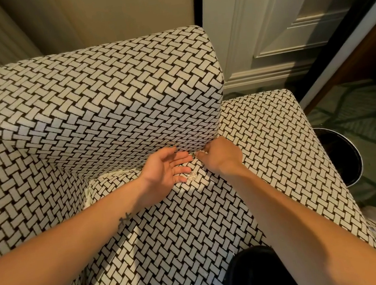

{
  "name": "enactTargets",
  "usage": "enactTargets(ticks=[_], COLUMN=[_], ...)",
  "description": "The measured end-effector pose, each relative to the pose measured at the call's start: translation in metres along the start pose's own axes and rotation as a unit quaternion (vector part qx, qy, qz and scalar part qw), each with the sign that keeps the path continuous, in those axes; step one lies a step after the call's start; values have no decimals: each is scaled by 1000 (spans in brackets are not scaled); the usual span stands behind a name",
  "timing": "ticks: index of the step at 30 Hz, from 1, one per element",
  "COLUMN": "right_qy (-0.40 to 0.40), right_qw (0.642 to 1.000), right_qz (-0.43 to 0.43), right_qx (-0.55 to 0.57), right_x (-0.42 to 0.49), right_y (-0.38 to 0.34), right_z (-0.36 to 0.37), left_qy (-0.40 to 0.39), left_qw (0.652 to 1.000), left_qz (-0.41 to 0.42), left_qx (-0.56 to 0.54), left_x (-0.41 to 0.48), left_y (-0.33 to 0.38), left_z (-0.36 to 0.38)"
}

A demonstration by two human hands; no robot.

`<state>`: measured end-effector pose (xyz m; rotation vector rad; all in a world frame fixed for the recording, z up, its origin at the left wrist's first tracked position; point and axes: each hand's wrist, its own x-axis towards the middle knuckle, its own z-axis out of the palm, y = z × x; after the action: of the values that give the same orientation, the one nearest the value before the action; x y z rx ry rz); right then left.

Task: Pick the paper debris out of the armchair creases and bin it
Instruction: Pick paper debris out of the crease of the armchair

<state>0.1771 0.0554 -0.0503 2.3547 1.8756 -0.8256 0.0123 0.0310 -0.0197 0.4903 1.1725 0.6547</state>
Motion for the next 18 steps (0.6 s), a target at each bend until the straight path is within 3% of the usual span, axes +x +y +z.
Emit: enactTargets(ticks=[11, 14, 18], right_qy=[122, 117, 37], right_qw=[989, 988, 998], right_qz=[-51, -55, -49], right_qx=[73, 82, 2], right_x=[-14, -13, -6], right_y=[10, 12, 5], right_z=[12, 12, 6], left_qy=[3, 7, 9], left_qw=[998, 998, 999], left_qz=[-30, -33, -39], left_qx=[55, 47, 31], left_x=[5, 6, 7], left_y=[3, 4, 5], left_z=[-6, -5, -5])
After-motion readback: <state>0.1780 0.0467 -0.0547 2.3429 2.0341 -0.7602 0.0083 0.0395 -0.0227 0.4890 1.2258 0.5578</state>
